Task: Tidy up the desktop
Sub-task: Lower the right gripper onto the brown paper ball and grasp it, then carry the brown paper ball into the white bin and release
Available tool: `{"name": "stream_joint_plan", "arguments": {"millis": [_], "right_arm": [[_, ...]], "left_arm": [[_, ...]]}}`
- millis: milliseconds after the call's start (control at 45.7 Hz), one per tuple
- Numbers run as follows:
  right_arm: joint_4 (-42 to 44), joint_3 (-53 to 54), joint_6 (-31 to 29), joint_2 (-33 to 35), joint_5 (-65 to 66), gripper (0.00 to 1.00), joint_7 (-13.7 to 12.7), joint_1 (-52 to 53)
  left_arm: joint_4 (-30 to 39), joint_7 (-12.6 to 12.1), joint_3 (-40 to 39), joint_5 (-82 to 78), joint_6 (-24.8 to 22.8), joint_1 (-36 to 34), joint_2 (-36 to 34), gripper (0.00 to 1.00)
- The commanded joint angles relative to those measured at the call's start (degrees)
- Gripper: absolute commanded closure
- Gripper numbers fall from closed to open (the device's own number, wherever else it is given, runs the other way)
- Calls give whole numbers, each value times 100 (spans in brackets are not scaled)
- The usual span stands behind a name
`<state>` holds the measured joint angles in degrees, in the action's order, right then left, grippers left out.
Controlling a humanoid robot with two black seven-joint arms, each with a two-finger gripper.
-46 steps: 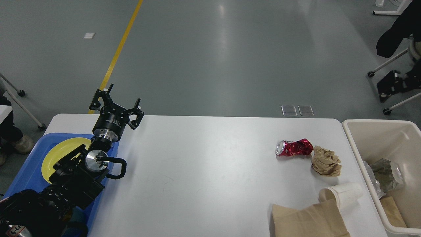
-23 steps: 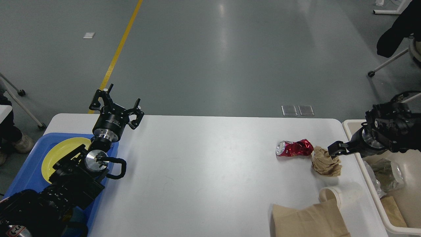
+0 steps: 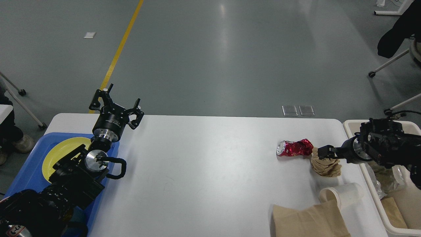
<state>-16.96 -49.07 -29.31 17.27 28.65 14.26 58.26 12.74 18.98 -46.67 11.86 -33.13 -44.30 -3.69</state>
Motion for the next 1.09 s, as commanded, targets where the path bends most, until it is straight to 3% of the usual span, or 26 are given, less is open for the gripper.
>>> {"name": "stream_joint_plan", "arguments": {"millis": [0,153,219,262,284,306,394,634,919,1072], "right_arm": [[87,99,92,-179,-237,0,7,-209],[149,328,434,-373,-606,0,7,-499],[149,345,619,-408,-860,9,7,-596],[114,337,620,-417,-1001,34,7,-640],[79,345,602,-434,-1037,52,-2,-658],[26,345,567,-443,-1063,77,-2,-658],[-27,345,392,-435,-1098,100,-2,-597],[-132,231,-382,-224,-1081,100,-11,-237],[-1019,-41,-2508,760,-1081,100,-2,1256],[-1608,-419,-2569,1507,-1055,100,6,2803]], "left_arm": [[1,0,0,1,0,0,0,3],[1,0,0,1,0,0,0,3],[1,0,0,1,0,0,0,3],[1,0,0,1,0,0,0,3],[1,0,0,1,0,0,0,3],[1,0,0,1,0,0,0,3],[1,0,0,1,0,0,0,3],[1,0,0,1,0,0,0,3],[1,0,0,1,0,0,0,3],[1,0,0,1,0,0,0,3]]}}
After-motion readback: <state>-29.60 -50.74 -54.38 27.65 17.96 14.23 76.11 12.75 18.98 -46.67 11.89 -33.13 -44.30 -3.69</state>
